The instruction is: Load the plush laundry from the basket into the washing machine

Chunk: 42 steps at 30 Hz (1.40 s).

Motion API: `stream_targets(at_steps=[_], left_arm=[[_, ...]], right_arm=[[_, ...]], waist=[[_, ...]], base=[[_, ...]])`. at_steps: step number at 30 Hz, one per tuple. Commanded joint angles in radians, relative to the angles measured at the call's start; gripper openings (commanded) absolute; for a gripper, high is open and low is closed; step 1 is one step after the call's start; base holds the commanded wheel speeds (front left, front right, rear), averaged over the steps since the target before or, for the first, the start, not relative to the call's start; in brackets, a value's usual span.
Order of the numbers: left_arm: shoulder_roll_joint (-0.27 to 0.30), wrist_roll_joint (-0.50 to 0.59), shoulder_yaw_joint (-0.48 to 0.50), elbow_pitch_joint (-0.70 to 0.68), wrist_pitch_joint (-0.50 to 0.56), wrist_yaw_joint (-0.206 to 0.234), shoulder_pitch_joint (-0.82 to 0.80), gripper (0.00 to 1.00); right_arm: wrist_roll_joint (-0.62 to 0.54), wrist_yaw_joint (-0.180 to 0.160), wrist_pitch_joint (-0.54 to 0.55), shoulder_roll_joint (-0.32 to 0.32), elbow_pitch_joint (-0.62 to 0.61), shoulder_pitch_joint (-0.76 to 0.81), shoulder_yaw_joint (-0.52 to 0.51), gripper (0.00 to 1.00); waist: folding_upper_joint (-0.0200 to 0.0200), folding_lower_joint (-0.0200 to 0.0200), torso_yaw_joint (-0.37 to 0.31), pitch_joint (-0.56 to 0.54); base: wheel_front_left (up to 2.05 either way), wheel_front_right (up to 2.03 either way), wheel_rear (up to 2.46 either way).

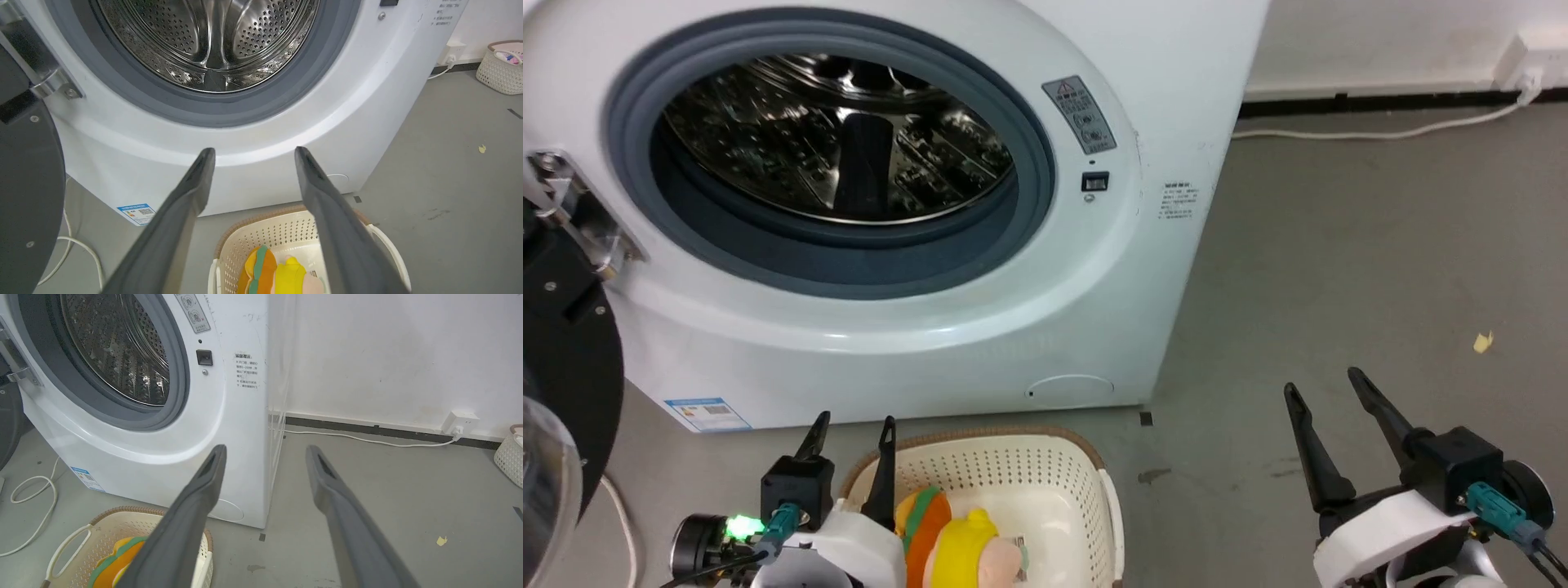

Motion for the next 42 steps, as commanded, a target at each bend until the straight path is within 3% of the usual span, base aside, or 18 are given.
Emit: stream_targets(at_steps=[1, 21, 42], left_arm=[[0.007, -0.004, -0.008, 0.019, -0.011, -0.006, -0.024, 1.0], [0.083, -0.043, -0.069, 0.249, -0.028, -0.03, -0.14, 1.0], [0.165, -0.097, -0.142, 0.519, 0.02, -0.053, -0.324, 1.0]], right_arm=[[0.01, 0.0, -0.013, 0.0, -0.008, -0.019, 0.005, 1.0], [0.067, 0.0, -0.053, 0.0, -0.04, -0.071, 0.022, 1.0], [0.119, 0.0, -0.096, 0.0, -0.091, -0.147, 0.039, 1.0]], waist=[[0.0, -0.0002, -0.01, 0.021], [0.0, -0.0002, -0.086, 0.174], [0.0, -0.0002, -0.16, 0.389]], base=[[0.0, 0.0, 0.0], [0.0, 0.0, 0.0], [0.0, 0.0, 0.0]])
